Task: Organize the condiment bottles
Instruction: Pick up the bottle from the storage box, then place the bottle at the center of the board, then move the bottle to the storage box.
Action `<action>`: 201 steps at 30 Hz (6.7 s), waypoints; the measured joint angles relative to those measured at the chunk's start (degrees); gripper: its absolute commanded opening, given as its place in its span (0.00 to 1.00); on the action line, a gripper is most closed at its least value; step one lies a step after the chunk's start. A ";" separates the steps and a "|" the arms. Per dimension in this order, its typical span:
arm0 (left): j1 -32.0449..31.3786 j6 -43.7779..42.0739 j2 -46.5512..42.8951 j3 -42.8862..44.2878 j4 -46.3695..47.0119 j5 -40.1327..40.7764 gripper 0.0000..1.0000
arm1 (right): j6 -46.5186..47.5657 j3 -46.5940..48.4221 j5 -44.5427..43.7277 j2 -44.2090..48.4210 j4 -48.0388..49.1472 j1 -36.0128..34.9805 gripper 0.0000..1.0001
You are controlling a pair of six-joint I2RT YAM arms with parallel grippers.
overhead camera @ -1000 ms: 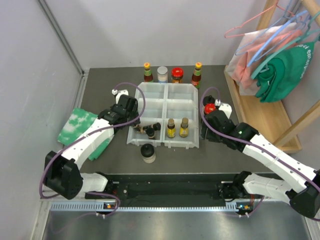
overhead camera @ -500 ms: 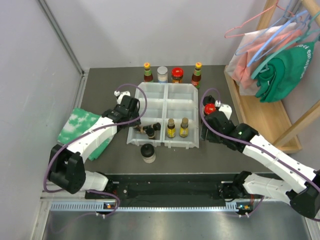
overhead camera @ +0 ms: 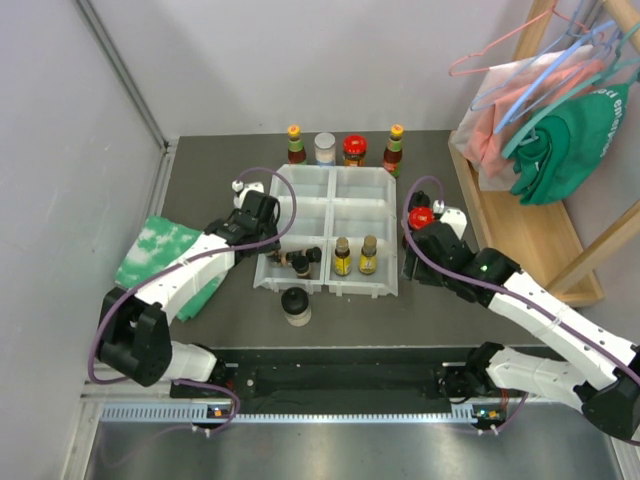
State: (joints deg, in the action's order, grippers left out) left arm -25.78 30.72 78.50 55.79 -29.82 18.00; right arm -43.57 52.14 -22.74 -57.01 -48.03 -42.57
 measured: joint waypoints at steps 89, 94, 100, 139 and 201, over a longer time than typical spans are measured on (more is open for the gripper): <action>-0.24 -1.25 -12.79 3.41 -14.64 -0.76 0.80 | 1.57 -2.51 2.16 3.50 0.33 0.00 0.70; -3.65 -5.77 -3.15 4.35 -10.67 -4.26 0.78 | 1.57 -2.47 3.06 3.93 0.31 0.00 0.70; -6.82 -7.80 4.74 4.55 -7.58 -5.66 0.77 | 1.57 -2.47 3.48 4.68 0.33 0.00 0.70; -6.75 -7.98 14.99 -2.25 5.14 -7.82 0.10 | 1.49 -2.51 3.48 2.75 -0.90 0.00 0.70; 5.31 1.51 2.36 12.83 -8.39 -1.16 0.99 | 47.28 45.44 25.66 -32.37 5.55 -0.02 0.79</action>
State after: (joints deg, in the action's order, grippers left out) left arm -20.47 32.23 80.86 68.62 -38.22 16.84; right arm 3.70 97.58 2.92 -89.38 -42.48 -42.59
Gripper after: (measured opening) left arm 0.987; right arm 0.788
